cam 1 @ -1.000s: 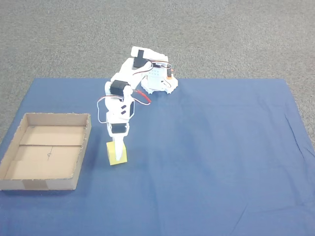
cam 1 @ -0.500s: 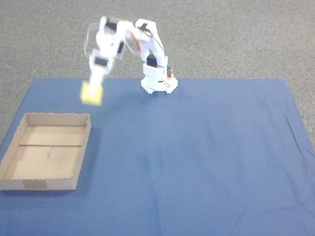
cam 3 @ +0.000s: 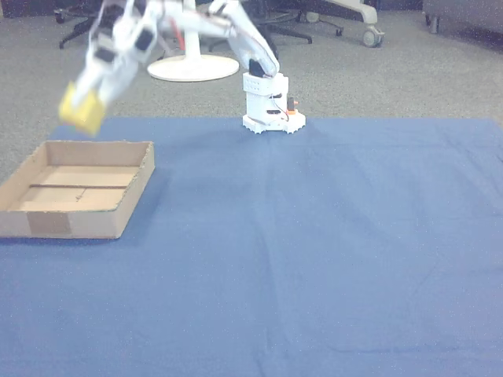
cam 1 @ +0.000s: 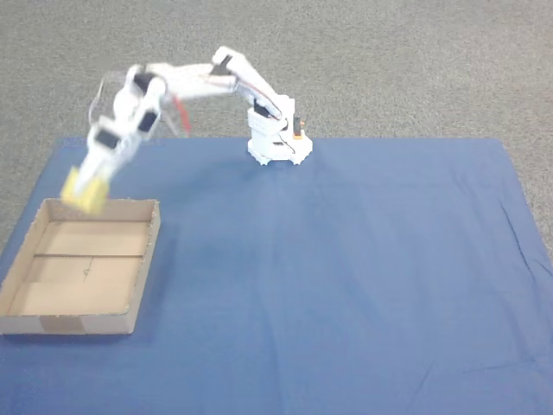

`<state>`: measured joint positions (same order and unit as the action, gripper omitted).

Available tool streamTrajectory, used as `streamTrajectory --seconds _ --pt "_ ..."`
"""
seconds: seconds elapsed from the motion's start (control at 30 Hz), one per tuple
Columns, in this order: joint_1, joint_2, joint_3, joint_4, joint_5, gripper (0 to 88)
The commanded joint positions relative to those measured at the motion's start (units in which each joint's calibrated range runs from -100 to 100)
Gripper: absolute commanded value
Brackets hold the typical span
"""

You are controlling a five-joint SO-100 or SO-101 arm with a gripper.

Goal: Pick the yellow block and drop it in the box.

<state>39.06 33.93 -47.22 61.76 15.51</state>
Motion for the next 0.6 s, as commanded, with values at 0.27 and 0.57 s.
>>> streamTrajectory --seconds 0.27,0.57 --pt "-2.1 17.7 -12.2 6.6 1.3 35.3" --pt "-5.6 -22.3 15.0 19.1 -0.9 11.5"
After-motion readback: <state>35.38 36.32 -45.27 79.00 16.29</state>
